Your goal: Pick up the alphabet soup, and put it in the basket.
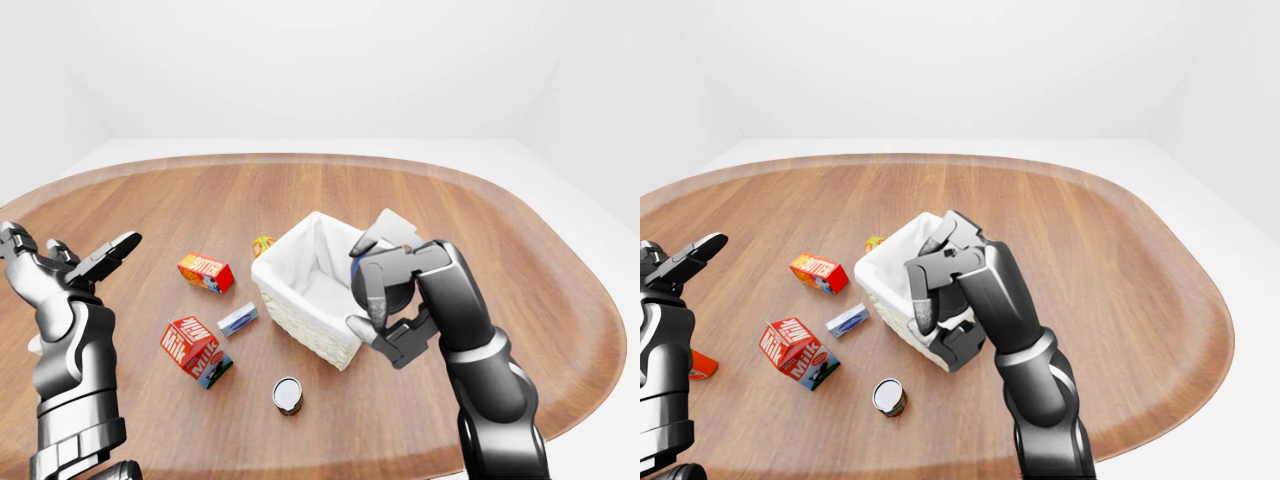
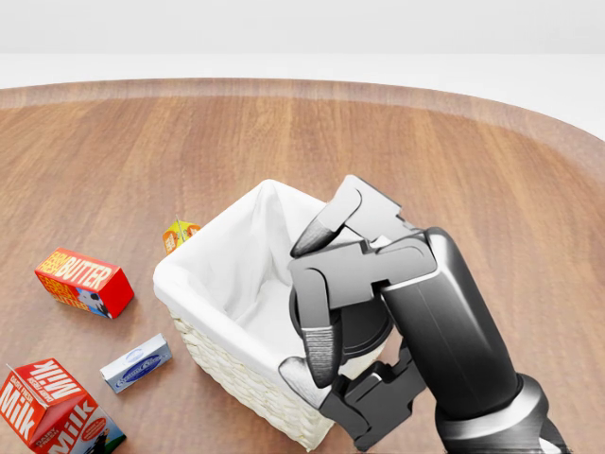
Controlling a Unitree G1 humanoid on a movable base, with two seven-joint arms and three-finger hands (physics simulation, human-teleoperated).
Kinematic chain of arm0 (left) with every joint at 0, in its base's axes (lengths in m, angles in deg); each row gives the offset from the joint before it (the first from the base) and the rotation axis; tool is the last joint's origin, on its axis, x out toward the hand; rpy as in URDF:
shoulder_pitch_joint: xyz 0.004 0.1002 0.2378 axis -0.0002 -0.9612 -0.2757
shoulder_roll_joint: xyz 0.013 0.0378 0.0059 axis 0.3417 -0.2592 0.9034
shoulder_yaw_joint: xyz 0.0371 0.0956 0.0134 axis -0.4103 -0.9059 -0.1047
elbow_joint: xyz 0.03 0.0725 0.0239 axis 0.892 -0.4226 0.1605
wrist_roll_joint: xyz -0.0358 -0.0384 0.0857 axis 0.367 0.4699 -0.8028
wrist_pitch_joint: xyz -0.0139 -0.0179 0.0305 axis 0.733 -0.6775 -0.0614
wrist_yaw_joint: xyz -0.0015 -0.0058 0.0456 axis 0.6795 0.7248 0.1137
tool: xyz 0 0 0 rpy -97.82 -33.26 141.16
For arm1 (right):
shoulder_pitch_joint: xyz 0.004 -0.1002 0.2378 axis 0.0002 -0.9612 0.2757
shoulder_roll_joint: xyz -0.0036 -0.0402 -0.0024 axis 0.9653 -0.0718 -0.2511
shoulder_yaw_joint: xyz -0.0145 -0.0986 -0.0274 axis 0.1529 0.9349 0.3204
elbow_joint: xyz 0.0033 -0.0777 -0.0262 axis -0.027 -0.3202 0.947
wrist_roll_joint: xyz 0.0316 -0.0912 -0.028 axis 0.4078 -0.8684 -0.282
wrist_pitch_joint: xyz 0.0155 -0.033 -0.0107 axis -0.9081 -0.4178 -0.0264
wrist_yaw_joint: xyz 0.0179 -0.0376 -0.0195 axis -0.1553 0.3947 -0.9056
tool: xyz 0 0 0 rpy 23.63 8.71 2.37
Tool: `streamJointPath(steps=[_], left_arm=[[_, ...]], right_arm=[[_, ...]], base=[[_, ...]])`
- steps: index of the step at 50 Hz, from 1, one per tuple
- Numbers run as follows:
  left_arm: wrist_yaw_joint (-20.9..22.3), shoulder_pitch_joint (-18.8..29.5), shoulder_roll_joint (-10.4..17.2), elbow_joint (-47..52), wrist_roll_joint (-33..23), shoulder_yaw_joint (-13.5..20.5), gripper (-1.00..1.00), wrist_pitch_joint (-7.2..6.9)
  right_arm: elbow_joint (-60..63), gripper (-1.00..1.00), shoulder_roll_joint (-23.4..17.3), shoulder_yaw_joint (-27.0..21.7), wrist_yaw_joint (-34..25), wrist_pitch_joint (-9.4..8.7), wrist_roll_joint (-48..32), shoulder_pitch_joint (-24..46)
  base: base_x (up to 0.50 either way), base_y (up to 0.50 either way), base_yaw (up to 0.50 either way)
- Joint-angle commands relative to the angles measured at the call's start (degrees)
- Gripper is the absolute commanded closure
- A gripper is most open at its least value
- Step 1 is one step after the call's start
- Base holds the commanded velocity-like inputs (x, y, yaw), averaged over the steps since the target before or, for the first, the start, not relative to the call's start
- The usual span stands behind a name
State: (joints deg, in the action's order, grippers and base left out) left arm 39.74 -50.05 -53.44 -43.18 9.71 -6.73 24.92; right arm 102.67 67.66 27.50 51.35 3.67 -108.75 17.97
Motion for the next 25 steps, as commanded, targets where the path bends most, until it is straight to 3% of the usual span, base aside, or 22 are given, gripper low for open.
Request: streamJointPath(steps=[1,13,25], left_arm=[[0.07,0.32,0.07,-0.80,0.00,-0.15,-1.00,0.00],[-0.01,0.48,0.19,-1.10,0.10,-0.26,-1.00,0.00],[-0.03,0.28,0.16,-0.55,0.21,-0.19,-1.00,0.00]], right_arm=[[-5.33,1.00,2.14,-3.14,-0.50,0.00,1.98,6.68],[-13.52,1.00,2.94,-10.99,-0.08,0.00,12.27,13.15],[-22.72,1.00,2.31,-12.74,3.52,0.00,19.46,20.54]], base=[[0.00,0.00,0.00],[0.00,0.00,0.00],[0.00,0.00,0.00]])
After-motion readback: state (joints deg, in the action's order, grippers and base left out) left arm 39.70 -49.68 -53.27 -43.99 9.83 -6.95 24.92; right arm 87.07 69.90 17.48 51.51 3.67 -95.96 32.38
